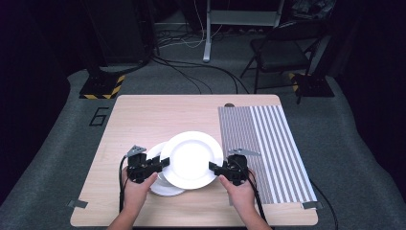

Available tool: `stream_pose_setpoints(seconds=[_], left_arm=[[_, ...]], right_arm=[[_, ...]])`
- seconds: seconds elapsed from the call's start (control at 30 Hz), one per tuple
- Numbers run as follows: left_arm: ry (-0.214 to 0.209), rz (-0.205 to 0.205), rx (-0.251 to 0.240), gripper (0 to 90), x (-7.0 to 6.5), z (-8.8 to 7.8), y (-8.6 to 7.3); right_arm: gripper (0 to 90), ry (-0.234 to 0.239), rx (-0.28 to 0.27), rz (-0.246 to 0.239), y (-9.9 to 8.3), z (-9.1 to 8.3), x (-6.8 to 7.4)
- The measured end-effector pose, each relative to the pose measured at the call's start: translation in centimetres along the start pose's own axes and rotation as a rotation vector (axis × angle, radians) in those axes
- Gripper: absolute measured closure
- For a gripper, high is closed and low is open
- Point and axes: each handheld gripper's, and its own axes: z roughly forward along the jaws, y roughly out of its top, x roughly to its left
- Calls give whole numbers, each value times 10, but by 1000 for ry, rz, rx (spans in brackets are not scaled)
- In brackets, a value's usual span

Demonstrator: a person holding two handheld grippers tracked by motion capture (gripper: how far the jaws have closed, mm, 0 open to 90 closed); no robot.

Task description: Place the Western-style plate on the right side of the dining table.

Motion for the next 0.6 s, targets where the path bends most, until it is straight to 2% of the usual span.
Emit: stream_pose_setpoints(seconds=[0.6], left_arm=[[-45,48,14,583,-14,15,9]], right_arm=[[532,-36,-41,28,-7,-18,-9]])
